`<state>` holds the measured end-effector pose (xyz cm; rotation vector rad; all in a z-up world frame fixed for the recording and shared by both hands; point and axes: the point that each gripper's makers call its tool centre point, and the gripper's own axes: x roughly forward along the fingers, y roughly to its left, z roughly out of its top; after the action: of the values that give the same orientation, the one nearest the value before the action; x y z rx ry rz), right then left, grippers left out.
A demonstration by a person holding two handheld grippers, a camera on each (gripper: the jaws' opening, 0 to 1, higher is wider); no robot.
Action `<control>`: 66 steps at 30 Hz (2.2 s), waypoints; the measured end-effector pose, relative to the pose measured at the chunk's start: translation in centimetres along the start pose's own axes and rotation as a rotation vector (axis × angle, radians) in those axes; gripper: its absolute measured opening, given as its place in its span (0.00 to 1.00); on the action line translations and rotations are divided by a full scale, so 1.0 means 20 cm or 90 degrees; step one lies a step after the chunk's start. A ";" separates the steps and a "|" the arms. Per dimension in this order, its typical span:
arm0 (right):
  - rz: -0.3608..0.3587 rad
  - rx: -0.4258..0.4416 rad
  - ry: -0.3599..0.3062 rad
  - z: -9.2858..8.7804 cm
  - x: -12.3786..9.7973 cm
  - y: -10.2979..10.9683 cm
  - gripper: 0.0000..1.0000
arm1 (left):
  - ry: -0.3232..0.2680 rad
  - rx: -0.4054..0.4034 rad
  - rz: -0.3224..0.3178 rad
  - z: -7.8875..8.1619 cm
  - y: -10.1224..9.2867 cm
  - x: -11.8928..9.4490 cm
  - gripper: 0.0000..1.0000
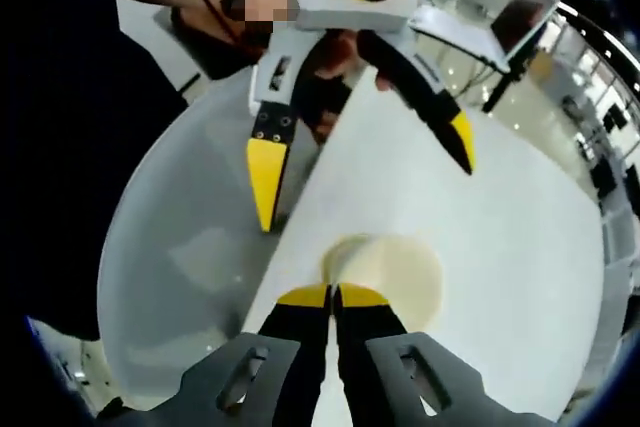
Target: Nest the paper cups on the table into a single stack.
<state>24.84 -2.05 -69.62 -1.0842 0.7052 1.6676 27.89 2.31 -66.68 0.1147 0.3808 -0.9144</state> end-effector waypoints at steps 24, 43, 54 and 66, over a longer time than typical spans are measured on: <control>0.013 0.017 -0.002 -0.02 0.11 -0.02 0.01 | 0.013 -0.010 -0.003 -0.04 0.01 0.02 0.91; 0.006 0.040 -0.042 -0.01 0.14 0.00 0.16 | 0.017 -0.009 -0.003 -0.05 0.03 0.02 0.91; -0.019 0.082 -0.083 -0.03 0.11 -0.01 0.33 | 0.019 -0.010 -0.005 -0.06 0.01 0.03 0.91; -0.071 0.128 -0.147 0.00 0.05 -0.05 0.50 | 0.023 -0.005 -0.009 -0.06 0.00 0.02 0.91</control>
<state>25.70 -1.37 -70.46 -0.7611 0.6355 1.5593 27.83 2.34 -67.98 0.1211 0.4189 -0.9256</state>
